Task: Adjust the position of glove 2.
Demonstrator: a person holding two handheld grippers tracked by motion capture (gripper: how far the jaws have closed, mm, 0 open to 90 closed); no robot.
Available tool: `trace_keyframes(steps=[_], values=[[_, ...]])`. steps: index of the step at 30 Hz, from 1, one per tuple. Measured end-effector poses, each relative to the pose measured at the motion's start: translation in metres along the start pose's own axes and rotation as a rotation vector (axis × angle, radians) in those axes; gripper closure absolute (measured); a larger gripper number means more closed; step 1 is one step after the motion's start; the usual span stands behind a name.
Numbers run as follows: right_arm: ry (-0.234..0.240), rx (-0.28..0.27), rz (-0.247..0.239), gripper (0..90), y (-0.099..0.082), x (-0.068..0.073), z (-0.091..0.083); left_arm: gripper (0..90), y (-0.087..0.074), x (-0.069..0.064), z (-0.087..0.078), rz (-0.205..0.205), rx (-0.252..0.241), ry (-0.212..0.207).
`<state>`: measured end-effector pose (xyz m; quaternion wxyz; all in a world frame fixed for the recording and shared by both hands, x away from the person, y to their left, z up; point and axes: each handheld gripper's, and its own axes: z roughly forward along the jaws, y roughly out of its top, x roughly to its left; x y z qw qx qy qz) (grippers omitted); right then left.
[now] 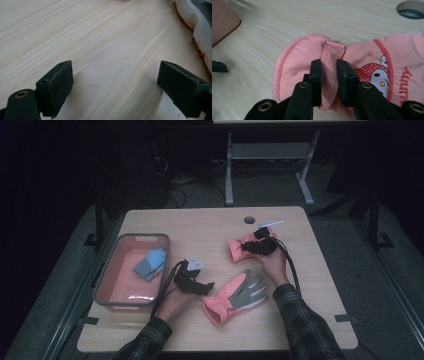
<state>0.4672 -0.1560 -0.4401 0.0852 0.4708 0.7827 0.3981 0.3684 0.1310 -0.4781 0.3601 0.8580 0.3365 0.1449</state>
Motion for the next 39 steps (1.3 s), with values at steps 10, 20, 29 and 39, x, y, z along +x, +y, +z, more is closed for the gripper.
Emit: trace_keyframes(steps=[10,20,29,39], values=[[0.039,-0.041,-0.024,78.1,0.002,-0.003,-0.041,12.5,0.0,0.0,0.0,-0.001,-0.005,0.001],[0.078,-0.076,-0.075,80.1,-0.004,0.002,-0.076,12.5,0.0,0.0,0.0,0.002,-0.006,0.001],[0.114,-0.093,-0.131,80.4,-0.013,0.016,-0.101,12.5,0.0,0.0,0.0,0.003,-0.002,0.001],[0.145,-0.097,-0.186,80.6,-0.022,0.041,-0.126,12.5,0.0,0.0,0.0,-0.008,-0.006,-0.003]])
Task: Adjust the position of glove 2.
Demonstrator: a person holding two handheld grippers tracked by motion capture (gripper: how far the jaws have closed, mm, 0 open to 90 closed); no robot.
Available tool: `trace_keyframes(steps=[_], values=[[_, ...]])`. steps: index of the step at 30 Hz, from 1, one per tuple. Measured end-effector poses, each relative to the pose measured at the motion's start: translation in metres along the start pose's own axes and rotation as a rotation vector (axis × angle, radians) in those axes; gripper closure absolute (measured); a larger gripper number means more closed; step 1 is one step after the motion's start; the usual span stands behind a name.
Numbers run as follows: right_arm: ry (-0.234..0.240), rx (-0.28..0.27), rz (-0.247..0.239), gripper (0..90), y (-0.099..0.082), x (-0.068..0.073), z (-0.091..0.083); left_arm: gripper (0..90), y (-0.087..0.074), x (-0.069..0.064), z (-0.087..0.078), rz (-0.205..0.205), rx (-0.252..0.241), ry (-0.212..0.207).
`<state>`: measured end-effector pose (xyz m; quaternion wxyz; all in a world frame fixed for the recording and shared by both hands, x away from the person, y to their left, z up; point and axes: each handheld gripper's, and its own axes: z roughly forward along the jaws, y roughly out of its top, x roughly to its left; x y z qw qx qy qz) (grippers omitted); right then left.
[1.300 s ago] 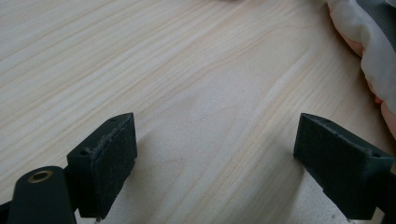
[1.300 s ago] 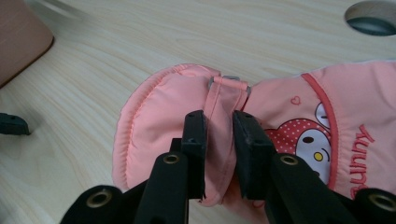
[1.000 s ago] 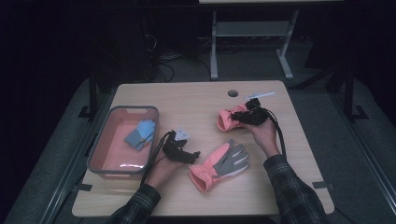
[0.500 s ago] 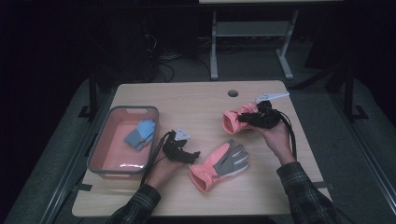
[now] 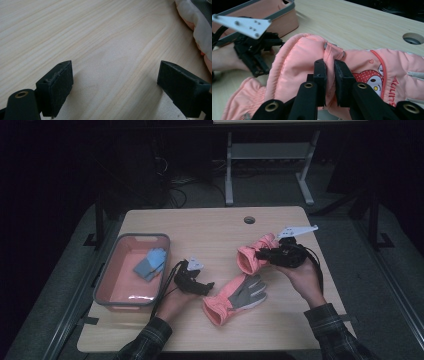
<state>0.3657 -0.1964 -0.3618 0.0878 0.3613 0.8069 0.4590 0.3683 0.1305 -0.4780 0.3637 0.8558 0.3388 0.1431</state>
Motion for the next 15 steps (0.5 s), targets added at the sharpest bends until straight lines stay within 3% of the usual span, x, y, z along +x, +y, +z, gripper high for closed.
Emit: trace_keyframes(steps=[15], values=[[0.08,0.013,-0.063,80.6,-0.006,0.05,-0.007,12.5,0.0,0.001,0.0,0.009,0.001,0.003]])
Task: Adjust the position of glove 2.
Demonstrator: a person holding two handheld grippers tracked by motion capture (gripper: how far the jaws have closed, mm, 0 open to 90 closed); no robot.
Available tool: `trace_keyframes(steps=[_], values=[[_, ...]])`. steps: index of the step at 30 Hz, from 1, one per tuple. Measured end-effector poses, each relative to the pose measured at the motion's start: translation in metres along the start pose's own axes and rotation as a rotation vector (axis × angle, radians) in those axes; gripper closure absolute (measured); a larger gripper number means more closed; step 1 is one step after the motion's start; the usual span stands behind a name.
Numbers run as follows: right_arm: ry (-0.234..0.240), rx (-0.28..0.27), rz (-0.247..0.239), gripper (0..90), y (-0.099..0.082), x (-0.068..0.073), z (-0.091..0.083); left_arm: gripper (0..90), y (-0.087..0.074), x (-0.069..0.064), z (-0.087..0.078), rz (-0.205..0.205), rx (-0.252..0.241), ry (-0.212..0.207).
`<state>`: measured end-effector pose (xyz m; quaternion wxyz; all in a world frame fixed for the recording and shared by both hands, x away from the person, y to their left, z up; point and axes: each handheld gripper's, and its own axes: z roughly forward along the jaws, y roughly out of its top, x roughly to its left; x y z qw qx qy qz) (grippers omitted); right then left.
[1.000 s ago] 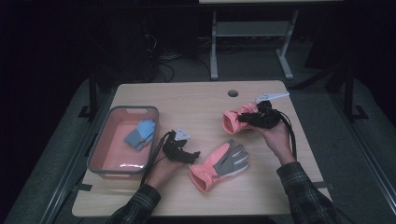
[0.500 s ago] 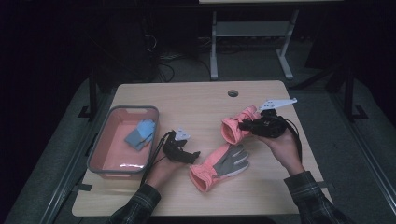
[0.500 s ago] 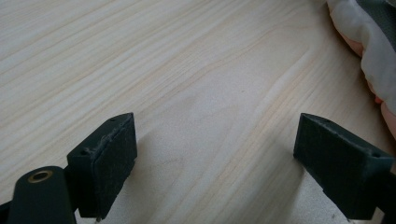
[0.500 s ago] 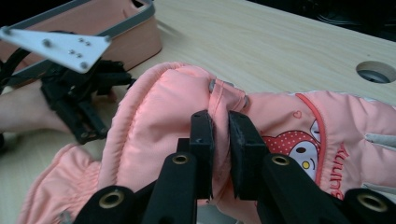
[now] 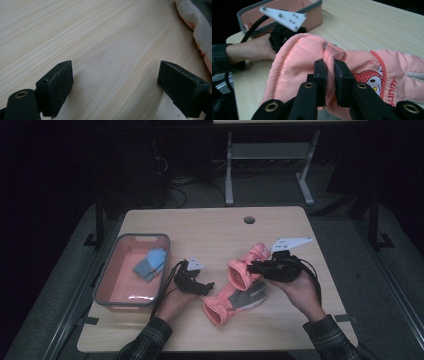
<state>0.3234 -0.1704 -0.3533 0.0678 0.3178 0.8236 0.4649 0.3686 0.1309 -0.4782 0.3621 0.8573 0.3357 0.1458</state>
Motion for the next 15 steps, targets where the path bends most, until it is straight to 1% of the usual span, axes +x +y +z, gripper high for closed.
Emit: trace_keyframes(steps=[4,8,9,12,15], values=[[0.024,0.014,-0.024,80.6,-0.001,0.015,0.005,12.5,0.0,0.0,0.0,0.0,0.0,0.0],[0.059,0.024,-0.021,80.6,-0.003,0.026,0.011,12.5,0.0,0.0,0.0,0.0,0.0,0.0],[0.065,0.027,-0.03,80.6,-0.004,0.029,0.012,12.5,0.0,0.0,0.0,0.0,0.0,0.0],[0.065,0.041,-0.043,80.6,-0.005,0.037,0.016,12.5,0.0,0.0,0.0,0.0,0.0,0.0],[0.067,0.049,-0.052,80.6,-0.006,0.041,0.018,12.5,0.0,0.0,0.0,0.0,0.0,0.0]])
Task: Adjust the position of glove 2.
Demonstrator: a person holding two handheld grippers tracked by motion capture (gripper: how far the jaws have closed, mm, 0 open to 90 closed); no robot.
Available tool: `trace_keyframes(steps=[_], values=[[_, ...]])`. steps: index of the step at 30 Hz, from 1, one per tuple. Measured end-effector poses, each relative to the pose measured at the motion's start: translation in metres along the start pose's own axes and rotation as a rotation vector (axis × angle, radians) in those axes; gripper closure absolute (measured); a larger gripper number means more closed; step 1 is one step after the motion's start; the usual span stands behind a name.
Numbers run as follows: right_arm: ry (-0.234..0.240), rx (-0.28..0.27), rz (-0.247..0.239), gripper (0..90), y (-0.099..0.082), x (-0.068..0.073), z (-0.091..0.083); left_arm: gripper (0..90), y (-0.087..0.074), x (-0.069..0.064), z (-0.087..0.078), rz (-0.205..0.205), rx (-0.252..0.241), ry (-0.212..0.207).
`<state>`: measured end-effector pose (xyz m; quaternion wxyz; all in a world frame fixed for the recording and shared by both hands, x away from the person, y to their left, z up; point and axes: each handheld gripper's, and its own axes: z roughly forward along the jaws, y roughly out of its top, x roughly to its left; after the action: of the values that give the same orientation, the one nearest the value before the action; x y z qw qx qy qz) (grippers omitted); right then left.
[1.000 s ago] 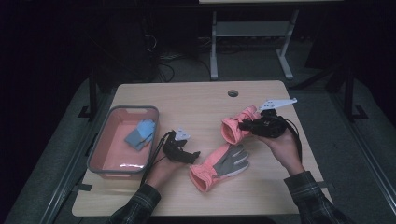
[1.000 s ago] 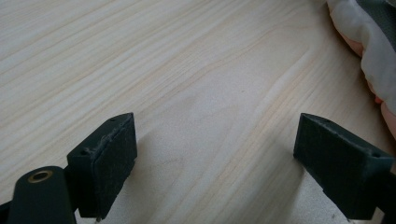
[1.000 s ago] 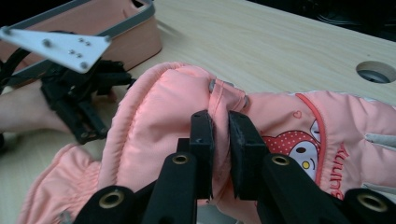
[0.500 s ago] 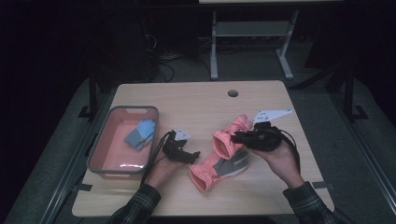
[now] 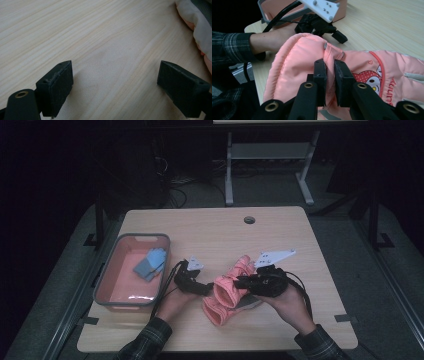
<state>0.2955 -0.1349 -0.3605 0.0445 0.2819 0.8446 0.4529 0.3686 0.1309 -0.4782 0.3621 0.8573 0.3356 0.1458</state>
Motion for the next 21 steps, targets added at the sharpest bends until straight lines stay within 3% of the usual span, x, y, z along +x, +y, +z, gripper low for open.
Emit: trace_keyframes(steps=[16,19,21], values=[[0.014,0.095,-0.014,79.1,-0.016,0.012,0.044,12.5,0.0,0.0,0.0,0.0,-0.004,0.0],[0.022,0.103,0.0,72.6,-0.017,0.01,0.045,12.5,0.0,0.0,0.0,0.0,-0.004,0.0],[0.018,0.081,-0.005,62.1,-0.016,0.009,0.04,12.5,0.0,0.0,0.0,0.0,-0.004,0.001]])
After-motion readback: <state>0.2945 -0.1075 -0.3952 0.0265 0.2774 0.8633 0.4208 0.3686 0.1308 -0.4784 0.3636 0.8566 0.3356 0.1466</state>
